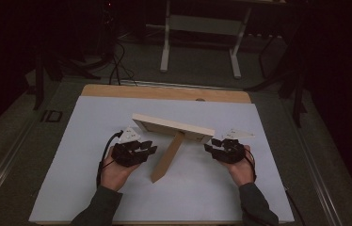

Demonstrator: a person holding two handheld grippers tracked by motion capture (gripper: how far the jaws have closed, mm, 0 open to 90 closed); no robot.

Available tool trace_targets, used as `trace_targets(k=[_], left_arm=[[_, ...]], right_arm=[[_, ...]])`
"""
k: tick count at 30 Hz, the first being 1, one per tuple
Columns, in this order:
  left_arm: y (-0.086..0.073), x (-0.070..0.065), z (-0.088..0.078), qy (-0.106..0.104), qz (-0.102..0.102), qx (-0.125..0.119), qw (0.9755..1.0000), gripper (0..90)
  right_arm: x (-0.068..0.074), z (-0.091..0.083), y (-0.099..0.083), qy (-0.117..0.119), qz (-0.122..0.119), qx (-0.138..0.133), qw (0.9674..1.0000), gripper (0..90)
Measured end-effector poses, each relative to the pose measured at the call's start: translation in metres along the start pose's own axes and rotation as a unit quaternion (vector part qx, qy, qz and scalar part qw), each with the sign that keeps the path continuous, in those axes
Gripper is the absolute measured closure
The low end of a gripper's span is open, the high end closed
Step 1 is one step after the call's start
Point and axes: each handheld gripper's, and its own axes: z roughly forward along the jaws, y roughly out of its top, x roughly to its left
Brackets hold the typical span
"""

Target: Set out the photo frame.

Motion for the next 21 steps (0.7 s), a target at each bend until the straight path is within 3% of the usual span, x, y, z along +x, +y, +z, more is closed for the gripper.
trace_targets(k=[9, 15, 21], left_arm=[[0.001, 0.004, -0.004, 0.019, -0.007, -0.007, 0.9998, 75.6], [0.002, 0.005, -0.004, 0.033, -0.006, -0.011, 0.9994, 87.1], [0.003, 0.010, -0.006, 0.046, -0.022, -0.015, 0.9986, 90.0]], right_arm=[[-0.006, -0.014, -0.001, -0.009, 0.003, -0.014, 0.9998, 71.2], [-0.007, -0.022, 0.004, -0.029, 0.008, -0.035, 0.9989, 82.5], [-0.006, -0.024, 0.012, -0.031, 0.006, -0.049, 0.9983, 89.4]])
